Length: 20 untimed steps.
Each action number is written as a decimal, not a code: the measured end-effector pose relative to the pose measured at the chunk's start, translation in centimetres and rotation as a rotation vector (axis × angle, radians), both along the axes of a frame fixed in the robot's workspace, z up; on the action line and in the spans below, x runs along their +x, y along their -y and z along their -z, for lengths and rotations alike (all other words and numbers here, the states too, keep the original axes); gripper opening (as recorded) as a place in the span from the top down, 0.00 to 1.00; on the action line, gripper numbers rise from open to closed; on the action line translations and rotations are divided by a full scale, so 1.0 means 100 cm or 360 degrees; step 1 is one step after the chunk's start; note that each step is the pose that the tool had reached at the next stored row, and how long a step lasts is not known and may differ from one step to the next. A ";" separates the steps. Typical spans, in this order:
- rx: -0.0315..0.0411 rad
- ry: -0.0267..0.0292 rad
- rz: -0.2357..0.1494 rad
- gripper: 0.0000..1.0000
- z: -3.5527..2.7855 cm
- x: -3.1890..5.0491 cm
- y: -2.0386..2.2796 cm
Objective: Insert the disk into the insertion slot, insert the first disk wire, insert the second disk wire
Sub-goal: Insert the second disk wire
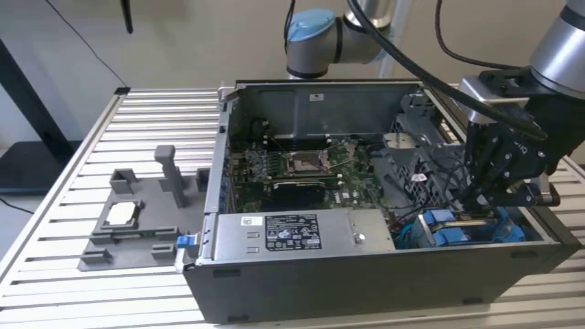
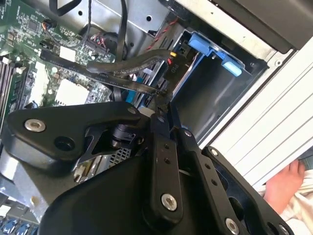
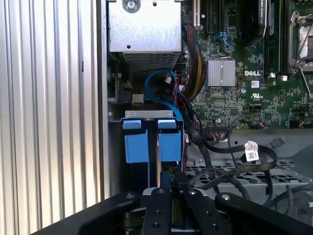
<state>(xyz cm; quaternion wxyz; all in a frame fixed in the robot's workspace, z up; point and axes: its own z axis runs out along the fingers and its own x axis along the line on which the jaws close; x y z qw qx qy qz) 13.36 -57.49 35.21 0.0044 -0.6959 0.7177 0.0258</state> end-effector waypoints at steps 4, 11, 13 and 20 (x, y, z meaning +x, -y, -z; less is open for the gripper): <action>0.0000 0.00001 0.0016 0.84 0.0008 0.0011 -0.0005; 0.0000 -0.00024 0.0049 0.84 0.0055 0.0020 -0.0035; 0.0000 -0.00029 0.0057 0.84 0.0064 0.0020 -0.0049; 0.0000 -0.00028 0.0071 0.84 0.0072 0.0034 -0.0064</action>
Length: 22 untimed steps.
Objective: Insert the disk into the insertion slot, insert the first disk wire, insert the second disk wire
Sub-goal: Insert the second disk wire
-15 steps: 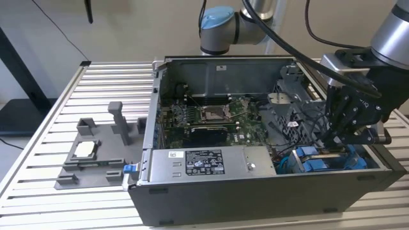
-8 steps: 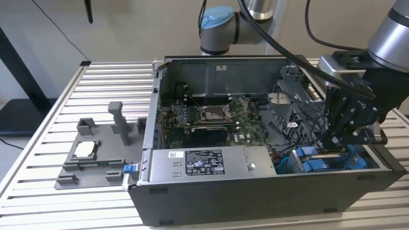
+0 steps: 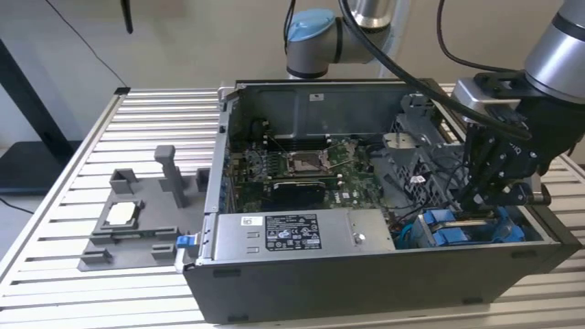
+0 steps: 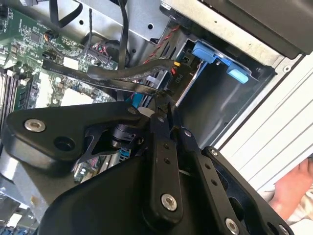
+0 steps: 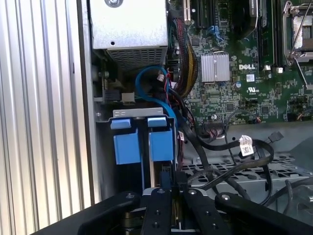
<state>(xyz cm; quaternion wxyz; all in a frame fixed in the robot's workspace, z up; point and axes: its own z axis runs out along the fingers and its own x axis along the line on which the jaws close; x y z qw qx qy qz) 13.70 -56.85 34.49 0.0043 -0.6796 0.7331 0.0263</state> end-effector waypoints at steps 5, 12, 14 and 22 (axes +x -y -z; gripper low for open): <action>0.0000 -0.00002 0.0006 0.84 0.0014 0.0015 0.0000; 0.0000 -0.00066 0.0022 0.84 0.0055 0.0017 0.0000; 0.0000 -0.00090 0.0028 0.84 0.0070 0.0017 0.0000; 0.0000 -0.00101 0.0033 0.84 0.0089 0.0017 0.0000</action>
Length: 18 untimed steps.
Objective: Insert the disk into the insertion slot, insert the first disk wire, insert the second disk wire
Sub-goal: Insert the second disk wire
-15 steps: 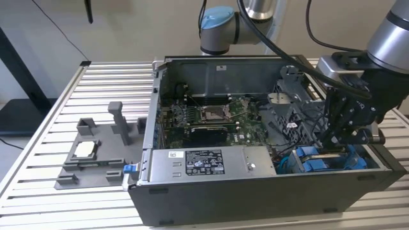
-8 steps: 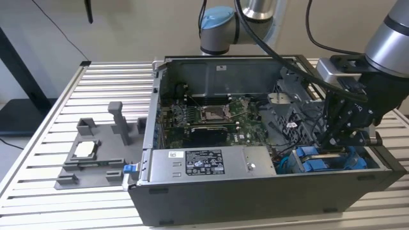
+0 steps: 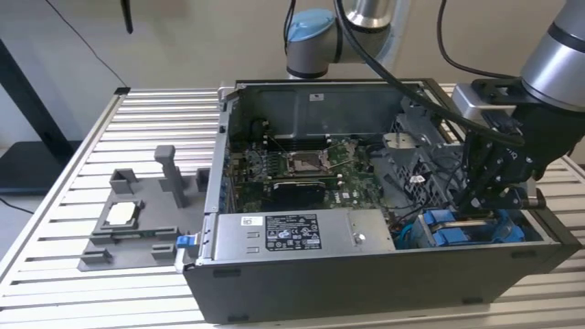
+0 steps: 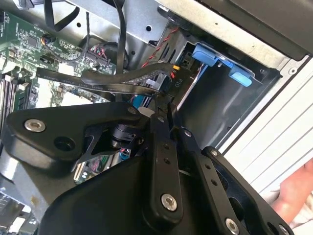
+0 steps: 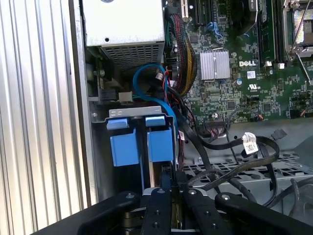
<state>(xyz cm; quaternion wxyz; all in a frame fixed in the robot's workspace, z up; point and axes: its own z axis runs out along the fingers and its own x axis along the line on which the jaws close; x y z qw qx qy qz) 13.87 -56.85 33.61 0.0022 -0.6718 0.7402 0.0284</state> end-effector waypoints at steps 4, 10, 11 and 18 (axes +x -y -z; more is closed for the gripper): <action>0.0002 0.00000 0.0000 0.76 0.0005 0.0001 0.0000; 0.0000 0.00000 0.0000 0.76 -0.0206 0.0000 0.0001; 0.0001 0.00000 0.0000 0.76 -0.0225 0.0000 0.0001; 0.0004 0.00061 0.0000 0.76 -0.0352 -0.0003 0.0001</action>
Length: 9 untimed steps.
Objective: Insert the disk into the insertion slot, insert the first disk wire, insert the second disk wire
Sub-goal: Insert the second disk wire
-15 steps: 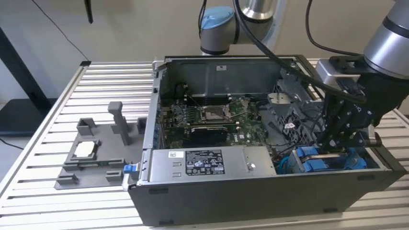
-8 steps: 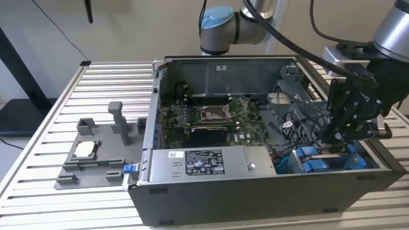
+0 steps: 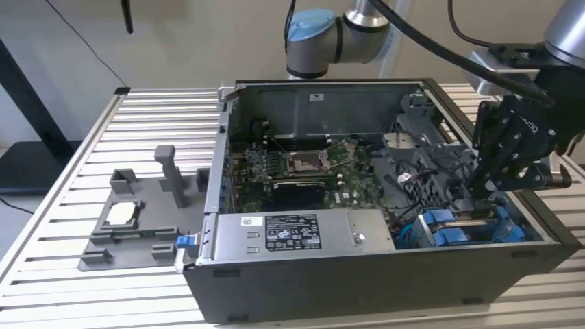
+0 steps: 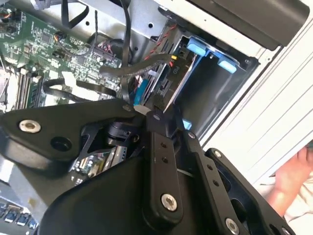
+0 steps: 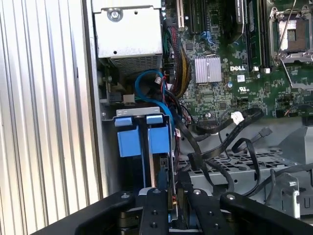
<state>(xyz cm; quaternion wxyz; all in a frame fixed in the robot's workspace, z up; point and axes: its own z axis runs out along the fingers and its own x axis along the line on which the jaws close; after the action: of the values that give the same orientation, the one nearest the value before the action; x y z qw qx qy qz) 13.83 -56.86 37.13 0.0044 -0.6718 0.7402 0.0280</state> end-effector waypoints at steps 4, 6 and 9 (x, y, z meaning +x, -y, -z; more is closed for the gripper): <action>0.0000 0.00020 0.0000 0.76 -0.0003 -0.0007 0.0000; 0.0000 0.00020 0.0000 0.76 -0.0029 -0.0010 0.0000; 0.0000 0.00024 0.0000 0.76 -0.0096 -0.0026 0.0000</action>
<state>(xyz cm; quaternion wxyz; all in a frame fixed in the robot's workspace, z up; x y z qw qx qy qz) 13.57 -56.86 38.09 0.0050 -0.6717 0.7403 0.0275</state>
